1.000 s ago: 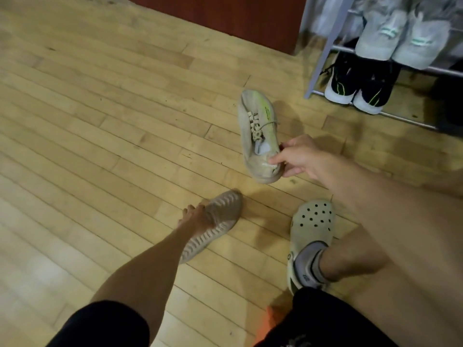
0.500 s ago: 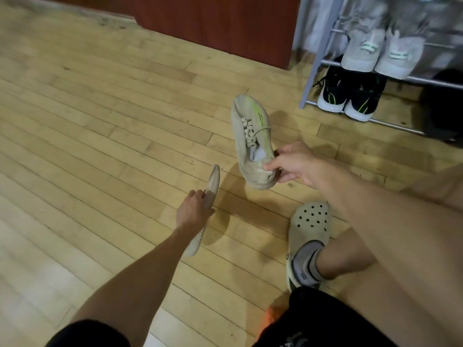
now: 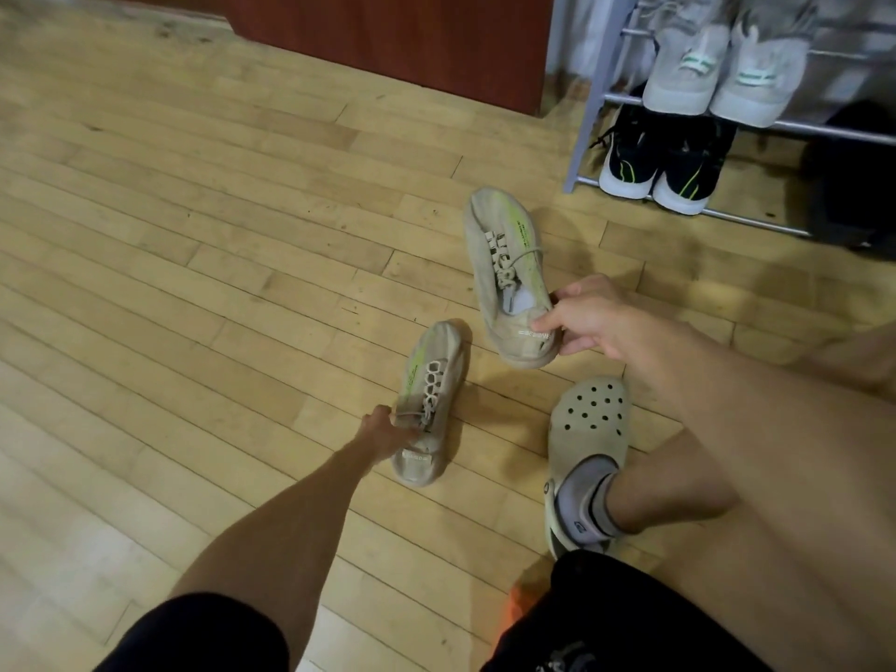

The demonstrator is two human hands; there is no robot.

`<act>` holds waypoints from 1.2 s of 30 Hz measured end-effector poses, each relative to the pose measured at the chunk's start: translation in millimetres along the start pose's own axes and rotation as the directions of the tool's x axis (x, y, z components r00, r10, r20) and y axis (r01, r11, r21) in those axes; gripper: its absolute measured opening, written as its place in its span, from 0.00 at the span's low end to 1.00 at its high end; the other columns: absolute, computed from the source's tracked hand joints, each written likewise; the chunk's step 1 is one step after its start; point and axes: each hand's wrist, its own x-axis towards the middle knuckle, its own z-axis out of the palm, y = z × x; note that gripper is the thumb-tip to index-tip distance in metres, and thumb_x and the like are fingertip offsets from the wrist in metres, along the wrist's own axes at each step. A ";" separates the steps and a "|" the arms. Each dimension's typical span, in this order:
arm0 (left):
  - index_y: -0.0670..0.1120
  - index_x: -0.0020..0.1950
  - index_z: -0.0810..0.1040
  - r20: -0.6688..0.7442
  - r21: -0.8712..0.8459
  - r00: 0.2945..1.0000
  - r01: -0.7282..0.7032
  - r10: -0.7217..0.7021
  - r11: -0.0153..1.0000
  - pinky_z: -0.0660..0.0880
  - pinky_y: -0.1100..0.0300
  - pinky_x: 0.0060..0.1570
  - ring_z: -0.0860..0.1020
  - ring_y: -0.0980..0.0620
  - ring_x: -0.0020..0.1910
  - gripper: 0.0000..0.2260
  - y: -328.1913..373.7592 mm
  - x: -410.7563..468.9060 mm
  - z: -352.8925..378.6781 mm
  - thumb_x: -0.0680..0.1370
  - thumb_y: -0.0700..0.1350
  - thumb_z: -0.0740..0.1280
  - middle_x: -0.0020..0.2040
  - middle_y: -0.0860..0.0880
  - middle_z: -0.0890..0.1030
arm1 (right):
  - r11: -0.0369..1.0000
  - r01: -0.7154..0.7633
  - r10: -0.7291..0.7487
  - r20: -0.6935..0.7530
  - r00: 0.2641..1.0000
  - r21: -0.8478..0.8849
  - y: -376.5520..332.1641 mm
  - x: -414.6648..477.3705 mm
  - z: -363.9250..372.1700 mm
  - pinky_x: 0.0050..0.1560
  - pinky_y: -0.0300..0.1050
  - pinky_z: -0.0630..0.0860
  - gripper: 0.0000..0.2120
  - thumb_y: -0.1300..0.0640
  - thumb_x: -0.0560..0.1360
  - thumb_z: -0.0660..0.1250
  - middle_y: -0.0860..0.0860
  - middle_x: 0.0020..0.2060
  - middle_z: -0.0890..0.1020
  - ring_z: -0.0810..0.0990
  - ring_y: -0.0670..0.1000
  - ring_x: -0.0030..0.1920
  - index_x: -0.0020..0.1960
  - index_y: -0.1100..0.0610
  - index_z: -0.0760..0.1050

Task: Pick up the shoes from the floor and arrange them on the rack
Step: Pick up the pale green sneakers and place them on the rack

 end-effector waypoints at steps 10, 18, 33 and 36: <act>0.43 0.59 0.75 0.040 -0.229 0.995 0.102 -0.096 0.968 0.74 0.59 0.34 0.76 0.47 0.45 0.26 -0.4 -2.5 28.3 0.65 0.47 0.79 0.52 0.45 0.81 | 1.000 -0.015 0.016 0.016 1.000 -0.025 6.1 13.8 -9.3 0.52 0.54 0.81 0.22 0.67 0.67 0.76 0.60 0.54 0.83 0.82 0.56 0.50 0.60 0.64 0.76; 0.39 0.44 0.78 0.044 -0.469 0.999 0.013 0.009 0.883 0.80 0.59 0.31 0.79 0.50 0.35 0.06 37.6 -45.8 -16.6 0.71 0.36 0.74 0.41 0.44 0.81 | 0.993 0.037 -0.040 -0.026 0.999 -0.108 -13.4 -16.0 -11.8 0.54 0.51 0.80 0.22 0.68 0.69 0.75 0.59 0.55 0.82 0.81 0.58 0.55 0.62 0.63 0.76; 0.41 0.51 0.80 -0.242 -0.591 0.773 -0.597 0.586 0.544 0.81 0.55 0.49 0.81 0.49 0.42 0.06 246.4 -191.5 -143.8 0.74 0.37 0.70 0.47 0.45 0.83 | 0.883 0.468 -0.458 -0.300 0.837 -0.041 -121.3 -109.9 -131.9 0.55 0.55 0.81 0.26 0.63 0.68 0.76 0.51 0.54 0.83 0.82 0.55 0.54 0.65 0.56 0.76; 0.38 0.54 0.81 -0.336 -0.527 0.692 -0.701 0.639 0.481 0.82 0.55 0.43 0.82 0.50 0.38 0.11 305.0 -228.8 -149.0 0.72 0.35 0.72 0.46 0.42 0.84 | 0.837 0.545 -0.482 -0.407 0.776 0.049 -136.3 -124.2 -179.8 0.51 0.57 0.82 0.26 0.63 0.68 0.75 0.53 0.53 0.84 0.84 0.55 0.51 0.65 0.54 0.76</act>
